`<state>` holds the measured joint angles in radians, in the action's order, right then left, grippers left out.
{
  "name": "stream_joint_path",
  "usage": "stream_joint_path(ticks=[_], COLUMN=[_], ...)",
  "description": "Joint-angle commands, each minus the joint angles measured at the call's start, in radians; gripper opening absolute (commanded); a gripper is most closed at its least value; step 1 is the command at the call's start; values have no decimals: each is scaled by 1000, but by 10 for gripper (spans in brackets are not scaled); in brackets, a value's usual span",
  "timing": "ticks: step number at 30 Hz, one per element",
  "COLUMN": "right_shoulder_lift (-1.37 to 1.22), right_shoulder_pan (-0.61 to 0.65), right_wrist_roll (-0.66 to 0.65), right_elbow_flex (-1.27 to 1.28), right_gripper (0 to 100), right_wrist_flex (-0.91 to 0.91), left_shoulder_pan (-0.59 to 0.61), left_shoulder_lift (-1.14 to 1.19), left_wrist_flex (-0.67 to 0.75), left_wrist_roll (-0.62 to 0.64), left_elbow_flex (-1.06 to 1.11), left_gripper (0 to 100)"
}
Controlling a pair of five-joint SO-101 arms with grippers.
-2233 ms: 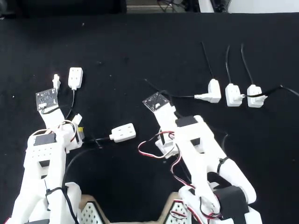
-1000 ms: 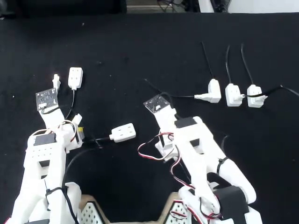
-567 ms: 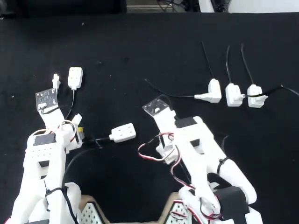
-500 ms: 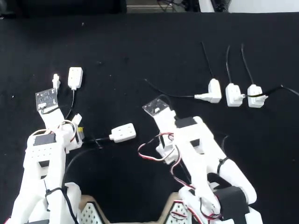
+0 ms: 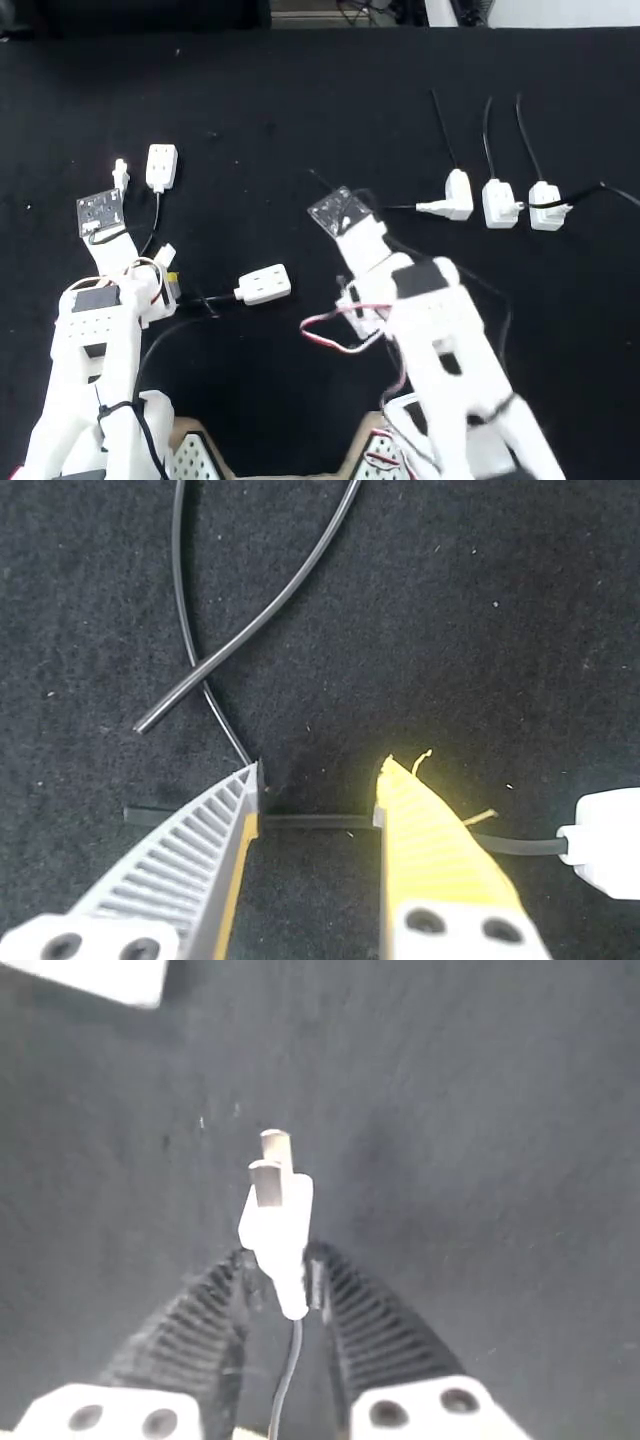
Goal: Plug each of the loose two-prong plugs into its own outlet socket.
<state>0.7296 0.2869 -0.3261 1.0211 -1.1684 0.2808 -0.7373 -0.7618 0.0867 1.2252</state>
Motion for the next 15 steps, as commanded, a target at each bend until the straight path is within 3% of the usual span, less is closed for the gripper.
stream_joint_path(ticks=[1, 7, 15], right_shoulder_lift=[154, 139, -68], right_shoulder_pan=[101, 437, 502], right_wrist_roll=[-11, 23, 218], right_elbow_flex=[48, 91, 21], right_gripper=[11, 11, 11], right_wrist_flex=[83, 278, 514], left_shoulder_pan=[12, 12, 5], left_shoulder_lift=[-26, -180, -669], left_wrist_flex=[5, -66, -120], left_wrist_roll=[11, 14, 8], left_elbow_flex=[-13, 7, 188], left_gripper=[192, 192, 192])
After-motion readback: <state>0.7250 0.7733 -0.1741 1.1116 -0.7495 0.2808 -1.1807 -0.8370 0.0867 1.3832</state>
